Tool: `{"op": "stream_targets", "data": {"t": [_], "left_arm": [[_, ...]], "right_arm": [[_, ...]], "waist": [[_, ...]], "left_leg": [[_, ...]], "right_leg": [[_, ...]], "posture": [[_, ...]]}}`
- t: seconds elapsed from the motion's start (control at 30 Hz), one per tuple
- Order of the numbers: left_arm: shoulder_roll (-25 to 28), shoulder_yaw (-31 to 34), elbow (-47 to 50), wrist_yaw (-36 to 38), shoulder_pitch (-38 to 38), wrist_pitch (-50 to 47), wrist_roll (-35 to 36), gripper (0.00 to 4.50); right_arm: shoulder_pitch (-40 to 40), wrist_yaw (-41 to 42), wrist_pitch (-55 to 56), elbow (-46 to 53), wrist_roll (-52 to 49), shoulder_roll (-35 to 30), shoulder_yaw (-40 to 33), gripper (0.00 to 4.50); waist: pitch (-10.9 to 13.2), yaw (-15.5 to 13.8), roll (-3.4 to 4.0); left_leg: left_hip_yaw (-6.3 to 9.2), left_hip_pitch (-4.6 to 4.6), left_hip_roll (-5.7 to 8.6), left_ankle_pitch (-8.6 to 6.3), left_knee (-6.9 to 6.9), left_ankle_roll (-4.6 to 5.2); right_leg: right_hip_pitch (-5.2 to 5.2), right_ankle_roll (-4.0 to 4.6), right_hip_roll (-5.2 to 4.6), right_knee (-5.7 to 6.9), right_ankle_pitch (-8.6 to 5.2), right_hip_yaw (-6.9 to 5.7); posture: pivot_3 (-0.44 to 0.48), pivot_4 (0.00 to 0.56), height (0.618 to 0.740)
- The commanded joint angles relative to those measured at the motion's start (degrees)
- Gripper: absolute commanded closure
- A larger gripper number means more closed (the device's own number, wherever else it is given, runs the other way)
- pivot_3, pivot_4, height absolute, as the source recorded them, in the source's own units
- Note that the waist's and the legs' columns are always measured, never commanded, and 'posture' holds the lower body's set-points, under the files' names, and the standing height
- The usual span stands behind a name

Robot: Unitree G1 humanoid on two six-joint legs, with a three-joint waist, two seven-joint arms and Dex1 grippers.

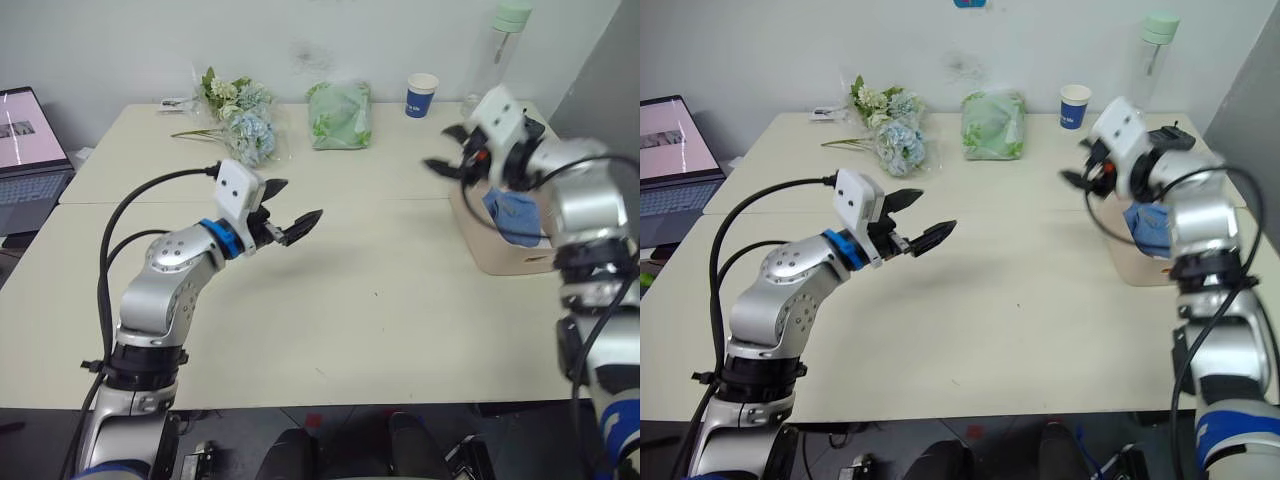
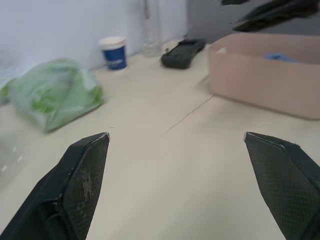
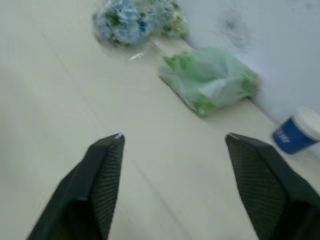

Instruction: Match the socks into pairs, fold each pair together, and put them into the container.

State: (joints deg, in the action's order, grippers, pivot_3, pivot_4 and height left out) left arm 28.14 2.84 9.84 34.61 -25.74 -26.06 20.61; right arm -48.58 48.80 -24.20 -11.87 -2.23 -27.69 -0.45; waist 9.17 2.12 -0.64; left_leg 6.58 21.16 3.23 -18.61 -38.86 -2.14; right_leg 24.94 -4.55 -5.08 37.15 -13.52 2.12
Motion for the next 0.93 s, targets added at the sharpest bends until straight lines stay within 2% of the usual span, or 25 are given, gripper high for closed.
{"op": "stream_targets", "data": {"t": [0.03, 0.17, 0.3, 0.47, 0.57, 0.77, 0.83, 0.93], "left_arm": [[-2.02, 0.77, 4.79, -3.26, 2.96, 2.04, -1.10, 0.00], [-5.20, -0.99, 8.93, -7.26, 11.08, 3.60, -3.82, 0.00], [-10.16, -4.34, 11.92, -11.30, 19.14, 4.85, -6.25, 0.00], [-10.82, -6.60, 11.35, -11.69, 26.41, 8.88, -9.27, 0.00], [-10.57, -3.77, 12.26, -12.36, 31.44, 10.00, -8.39, 0.00], [-6.75, 2.16, 14.08, -14.66, 36.60, 9.93, -11.09, 0.00], [-5.59, 3.33, 13.36, -14.18, 36.64, 10.60, -11.32, 0.00], [-5.63, 3.24, 12.06, -13.62, 34.33, 8.88, -10.22, 0.00]], "right_arm": [[5.91, -6.37, -6.68, 13.78, -3.48, 3.21, -2.36, 0.03], [18.97, -11.53, -9.39, 23.55, -4.96, 6.69, -2.37, 0.03], [32.00, -16.12, -7.02, 29.13, -3.53, 8.52, -0.92, 0.03], [43.15, -19.01, -4.05, 34.57, -1.12, 7.35, 1.21, 0.03], [49.87, -21.27, -3.22, 39.86, -1.00, 7.47, 0.79, 0.03], [51.72, -24.53, -2.47, 43.02, -3.37, 10.11, -0.99, 0.03], [51.63, -25.62, -2.18, 42.21, -2.83, 10.73, 0.23, 0.03], [51.10, -26.43, -1.56, 40.93, -2.60, 10.98, 0.93, 0.03]], "waist": [[0.00, -0.36, 0.00], [-0.14, -0.50, -0.08], [-0.14, -0.48, -0.09], [-0.15, -0.27, -0.08], [-0.18, -0.30, -0.07], [-0.18, -0.44, -0.08], [-0.19, -0.48, -0.08], [-0.19, -0.64, -0.08]], "left_leg": [[-0.03, 0.03, 0.00, 0.00, -0.03, 0.00], [-0.02, 0.15, 0.08, 0.00, -0.06, 0.01], [-0.16, 0.08, 0.12, 0.00, 0.00, 0.02], [-0.39, -0.21, 0.15, -0.01, 0.07, 0.03], [-0.37, -0.27, 0.12, -0.02, 0.10, 0.04], [-0.29, -0.42, 0.08, -0.04, 0.10, 0.07], [-0.19, -0.68, 0.07, -0.10, 0.13, 0.15], [-0.19, -0.68, 0.09, -0.12, 0.12, 0.18]], "right_leg": [[0.05, 0.00, -0.01, 0.04, 0.00, 0.04], [0.13, -0.04, -0.02, 0.03, 0.03, 0.05], [0.13, -0.04, 0.01, 0.07, 0.03, 0.12], [0.02, -0.03, 0.12, 0.20, 0.04, 0.28], [-0.05, -0.02, 0.17, 0.17, 0.04, 0.26], [-0.34, 0.00, 0.19, 0.06, 0.05, 0.18], [-0.72, 0.00, 0.23, -0.13, 0.04, 0.05], [-0.76, 0.00, 0.22, -0.18, 0.04, 0.06]], "posture": [[0.000, 0.150, 0.740], [0.000, 0.150, 0.740], [0.000, 0.150, 0.740], [0.000, 0.150, 0.740], [0.000, 0.150, 0.740], [0.000, 0.150, 0.740], [0.000, 0.150, 0.740], [0.000, 0.150, 0.740]]}}
